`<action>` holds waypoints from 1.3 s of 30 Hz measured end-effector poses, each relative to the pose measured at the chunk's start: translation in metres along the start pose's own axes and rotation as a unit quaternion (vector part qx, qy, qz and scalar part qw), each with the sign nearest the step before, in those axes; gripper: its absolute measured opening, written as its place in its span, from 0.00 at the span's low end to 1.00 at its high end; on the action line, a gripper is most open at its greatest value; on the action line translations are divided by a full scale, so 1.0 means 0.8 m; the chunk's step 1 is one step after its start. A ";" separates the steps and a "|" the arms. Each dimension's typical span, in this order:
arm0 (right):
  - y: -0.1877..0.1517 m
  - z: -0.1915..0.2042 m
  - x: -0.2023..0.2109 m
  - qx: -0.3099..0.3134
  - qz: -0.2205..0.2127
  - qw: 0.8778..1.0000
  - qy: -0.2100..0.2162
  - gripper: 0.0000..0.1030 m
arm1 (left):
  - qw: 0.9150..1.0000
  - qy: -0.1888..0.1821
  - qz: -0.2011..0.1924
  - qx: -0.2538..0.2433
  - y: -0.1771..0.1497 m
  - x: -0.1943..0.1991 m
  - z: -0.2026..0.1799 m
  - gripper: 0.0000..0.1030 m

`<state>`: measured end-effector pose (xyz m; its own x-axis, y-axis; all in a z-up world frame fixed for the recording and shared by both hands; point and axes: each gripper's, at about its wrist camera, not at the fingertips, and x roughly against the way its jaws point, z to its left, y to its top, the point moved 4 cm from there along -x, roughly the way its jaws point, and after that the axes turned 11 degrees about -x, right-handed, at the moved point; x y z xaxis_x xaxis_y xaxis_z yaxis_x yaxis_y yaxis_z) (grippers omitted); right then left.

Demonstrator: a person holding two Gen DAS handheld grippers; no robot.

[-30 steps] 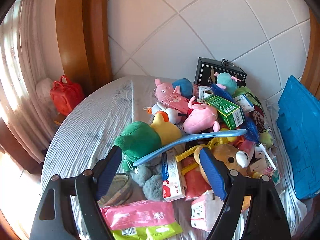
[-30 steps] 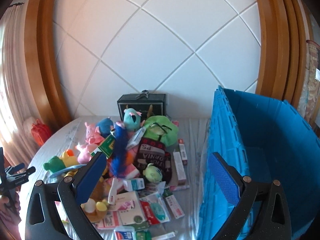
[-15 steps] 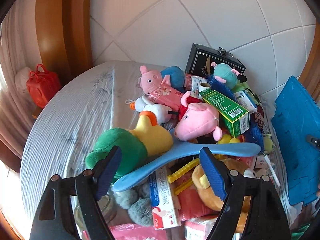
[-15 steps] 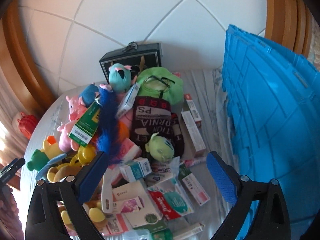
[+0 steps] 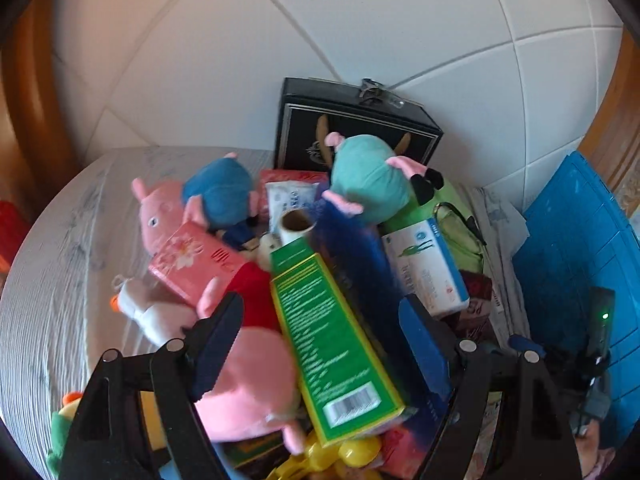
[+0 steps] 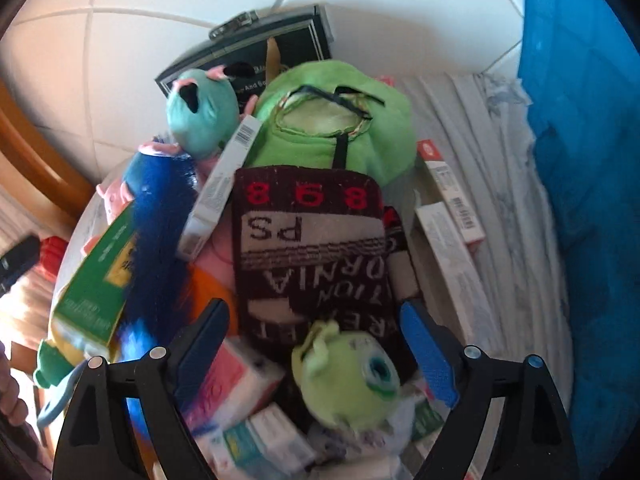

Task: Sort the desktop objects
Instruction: 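Grasp a white medicine box with the left tool while the right tool grasps a maroon knit hat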

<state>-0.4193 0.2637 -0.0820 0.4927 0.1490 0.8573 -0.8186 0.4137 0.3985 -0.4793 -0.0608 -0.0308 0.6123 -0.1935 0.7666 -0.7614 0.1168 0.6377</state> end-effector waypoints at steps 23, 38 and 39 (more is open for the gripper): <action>-0.002 -0.024 -0.003 -0.020 -0.041 0.997 0.060 0.13 | 0.988 -0.049 0.037 -0.143 0.023 -0.100 -0.139 0.05; 0.011 -0.033 0.025 -0.040 -0.057 0.997 0.038 0.14 | 0.990 -0.046 0.021 -0.134 0.028 -0.089 -0.147 0.81; 0.011 -0.037 0.026 -0.043 -0.058 0.997 0.035 0.18 | 0.989 -0.043 0.021 -0.143 0.026 -0.093 -0.153 0.82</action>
<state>-0.4078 0.2974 -0.0706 0.6042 0.1562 0.7814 -0.7278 0.5073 0.4614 -0.5147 0.0757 -0.0652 0.5523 -0.2625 0.7913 -0.6870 0.3943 0.6103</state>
